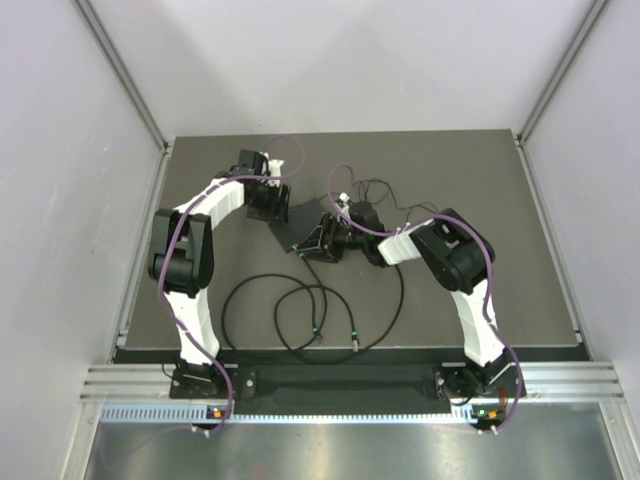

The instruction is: Pull the plug from the switch port

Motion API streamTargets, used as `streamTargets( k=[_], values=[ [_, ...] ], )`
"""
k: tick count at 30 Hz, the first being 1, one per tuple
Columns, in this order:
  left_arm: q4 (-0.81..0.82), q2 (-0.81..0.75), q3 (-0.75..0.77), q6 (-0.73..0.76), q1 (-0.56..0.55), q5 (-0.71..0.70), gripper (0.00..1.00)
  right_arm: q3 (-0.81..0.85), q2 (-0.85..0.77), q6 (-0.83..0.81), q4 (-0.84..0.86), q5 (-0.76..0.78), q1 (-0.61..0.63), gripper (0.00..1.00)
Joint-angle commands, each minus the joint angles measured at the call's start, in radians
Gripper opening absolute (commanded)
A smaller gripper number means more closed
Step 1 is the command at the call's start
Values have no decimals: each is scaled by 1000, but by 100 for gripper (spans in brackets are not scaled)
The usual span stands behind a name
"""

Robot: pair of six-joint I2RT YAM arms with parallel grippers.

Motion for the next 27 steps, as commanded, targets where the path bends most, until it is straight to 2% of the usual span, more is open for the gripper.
streamTargets(
  k=[1,11,18,27],
  values=[
    [0,27,-24,21,2,22,67,-13,12,-18,-49,33,22,56],
    [-8,39,-32,8,-5,11,63,58,58,-24,-82,4,33,48],
    [-19,47,-35,0,-25,-1,59,78,70,-23,-99,44,36,43],
    [-22,58,-39,-2,-35,-8,57,52,109,88,-5,47,35,38]
  ],
)
